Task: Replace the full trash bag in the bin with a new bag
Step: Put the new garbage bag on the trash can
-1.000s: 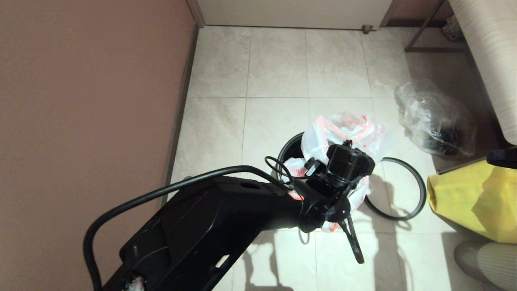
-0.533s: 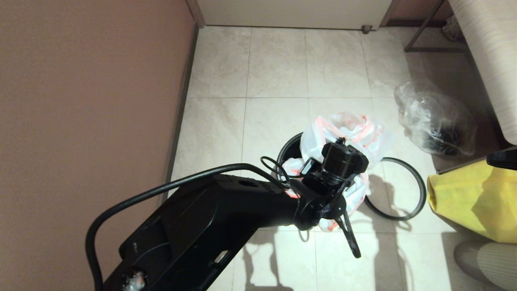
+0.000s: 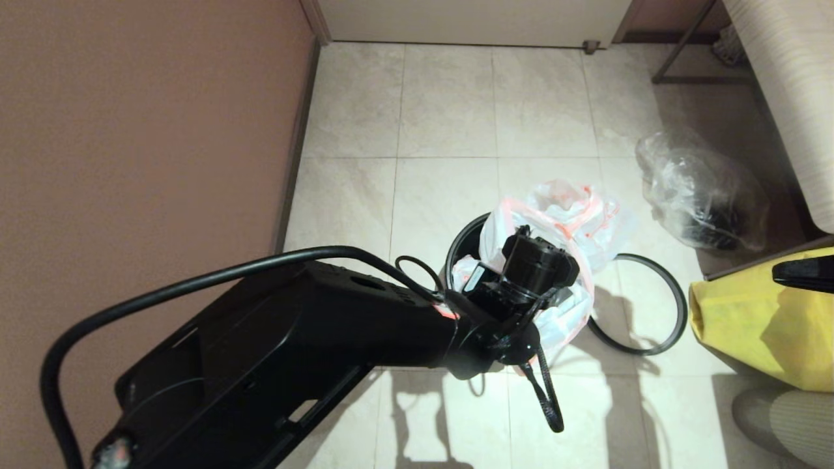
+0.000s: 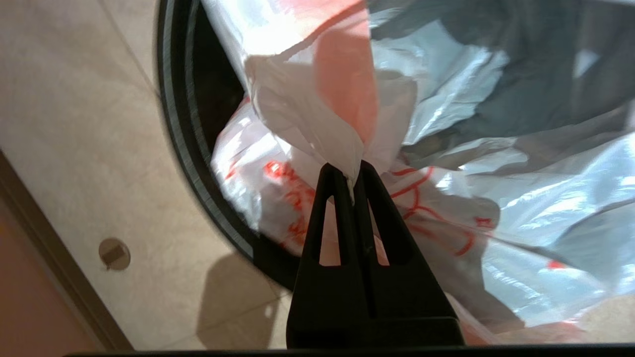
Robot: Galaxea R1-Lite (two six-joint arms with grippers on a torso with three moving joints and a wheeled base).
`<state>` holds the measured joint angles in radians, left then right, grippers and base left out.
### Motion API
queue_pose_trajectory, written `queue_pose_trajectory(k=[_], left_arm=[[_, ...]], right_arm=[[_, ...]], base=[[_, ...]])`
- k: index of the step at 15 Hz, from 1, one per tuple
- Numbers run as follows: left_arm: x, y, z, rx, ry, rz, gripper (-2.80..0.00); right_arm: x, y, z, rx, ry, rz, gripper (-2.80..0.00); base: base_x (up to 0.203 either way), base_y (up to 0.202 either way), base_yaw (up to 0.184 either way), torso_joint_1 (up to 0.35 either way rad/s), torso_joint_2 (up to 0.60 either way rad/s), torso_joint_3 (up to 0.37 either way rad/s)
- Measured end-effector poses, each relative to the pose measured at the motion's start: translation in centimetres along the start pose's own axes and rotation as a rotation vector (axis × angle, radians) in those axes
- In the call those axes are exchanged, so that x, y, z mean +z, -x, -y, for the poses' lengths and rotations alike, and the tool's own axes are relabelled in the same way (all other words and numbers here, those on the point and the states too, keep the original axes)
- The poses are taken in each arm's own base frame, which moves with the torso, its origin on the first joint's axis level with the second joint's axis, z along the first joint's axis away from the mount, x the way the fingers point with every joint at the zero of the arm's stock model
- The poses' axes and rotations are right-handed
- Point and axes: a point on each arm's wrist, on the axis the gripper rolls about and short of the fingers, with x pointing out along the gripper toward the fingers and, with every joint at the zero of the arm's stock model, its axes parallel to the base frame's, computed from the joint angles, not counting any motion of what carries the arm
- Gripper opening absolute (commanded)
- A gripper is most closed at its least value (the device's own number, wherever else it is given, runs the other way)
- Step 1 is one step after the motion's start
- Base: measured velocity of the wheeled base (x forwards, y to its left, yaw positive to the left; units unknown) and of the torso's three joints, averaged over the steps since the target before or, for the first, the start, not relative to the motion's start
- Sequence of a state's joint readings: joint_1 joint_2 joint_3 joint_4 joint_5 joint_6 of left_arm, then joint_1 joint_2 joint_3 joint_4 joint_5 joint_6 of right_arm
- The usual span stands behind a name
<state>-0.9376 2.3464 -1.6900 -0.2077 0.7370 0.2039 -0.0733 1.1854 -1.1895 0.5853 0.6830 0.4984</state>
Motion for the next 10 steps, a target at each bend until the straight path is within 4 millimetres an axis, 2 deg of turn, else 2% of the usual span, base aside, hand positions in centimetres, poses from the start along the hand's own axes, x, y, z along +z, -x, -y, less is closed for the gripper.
queue_pose_trajectory(k=[2,5,7,10], left_arm=[[-1.1,0.3,-1.9,0.022,0.039,-0.020,-2.80],[-2.4,0.8,-6.3,0.088,0.123,0.006,-2.80],[-3.1,1.0,-8.9,0.138,0.181,0.039,-2.80],[-3.9,1.4,-11.2,0.163,0.238,0.086,-2.80]], right_arm=[[0.1,-1.0,0.3,0.003,-0.029,-0.041,-2.80],[0.1,-3.0,0.2,0.003,-0.020,-0.121,-2.80],[-0.3,-5.2,-0.3,-0.038,0.015,-0.178,-2.80],[-1.4,-9.4,-2.1,-0.120,0.097,-0.253,-2.80]], base=[[0.000,0.000,0.000,0.000,0.00,0.000],[0.000,0.000,0.000,0.000,0.00,0.000],[0.000,0.000,0.000,0.000,0.00,0.000],[0.000,0.000,0.000,0.000,0.00,0.000]])
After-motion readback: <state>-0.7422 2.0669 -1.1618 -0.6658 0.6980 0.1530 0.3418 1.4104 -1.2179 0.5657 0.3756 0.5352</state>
